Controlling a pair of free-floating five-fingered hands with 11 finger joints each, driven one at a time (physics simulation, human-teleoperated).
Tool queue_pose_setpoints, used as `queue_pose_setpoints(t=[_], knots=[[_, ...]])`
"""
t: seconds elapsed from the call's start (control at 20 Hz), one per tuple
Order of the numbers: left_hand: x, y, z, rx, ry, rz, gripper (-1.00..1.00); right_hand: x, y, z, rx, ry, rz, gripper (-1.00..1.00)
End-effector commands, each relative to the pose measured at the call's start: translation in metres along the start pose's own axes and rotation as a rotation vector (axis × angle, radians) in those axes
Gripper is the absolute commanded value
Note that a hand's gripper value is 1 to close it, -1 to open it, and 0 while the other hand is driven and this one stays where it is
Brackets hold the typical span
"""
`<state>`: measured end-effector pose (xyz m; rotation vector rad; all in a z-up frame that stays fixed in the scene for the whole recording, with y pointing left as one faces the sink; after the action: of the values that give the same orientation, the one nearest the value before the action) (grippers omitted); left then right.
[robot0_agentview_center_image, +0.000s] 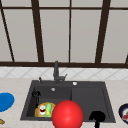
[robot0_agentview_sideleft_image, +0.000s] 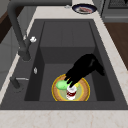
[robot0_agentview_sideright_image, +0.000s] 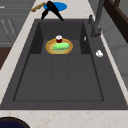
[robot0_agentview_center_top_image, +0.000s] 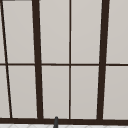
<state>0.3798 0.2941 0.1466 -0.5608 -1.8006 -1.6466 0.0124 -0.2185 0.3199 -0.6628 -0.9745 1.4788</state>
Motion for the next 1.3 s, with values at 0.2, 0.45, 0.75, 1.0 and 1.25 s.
queue_pose_setpoints(t=[0.2,0.45,0.75,1.0,1.25], knots=[[0.045,0.010,0.021,0.078,-0.069,-0.020,-1.00,0.000,0.000,0.000,0.000,0.000,0.000,0.00],[0.066,0.015,0.038,0.101,-0.102,-0.037,-1.00,0.000,0.000,0.000,0.000,0.000,0.000,0.00],[0.088,0.011,0.054,0.145,-0.145,-0.121,-1.00,0.000,0.000,0.000,0.000,0.000,0.000,0.00],[0.115,0.006,0.068,0.169,-0.159,-0.147,-1.00,0.000,0.000,0.000,0.000,0.000,0.000,0.00],[0.140,-0.012,0.089,0.160,-0.147,-0.154,-1.00,0.000,0.000,0.000,0.000,0.000,0.000,0.00]])
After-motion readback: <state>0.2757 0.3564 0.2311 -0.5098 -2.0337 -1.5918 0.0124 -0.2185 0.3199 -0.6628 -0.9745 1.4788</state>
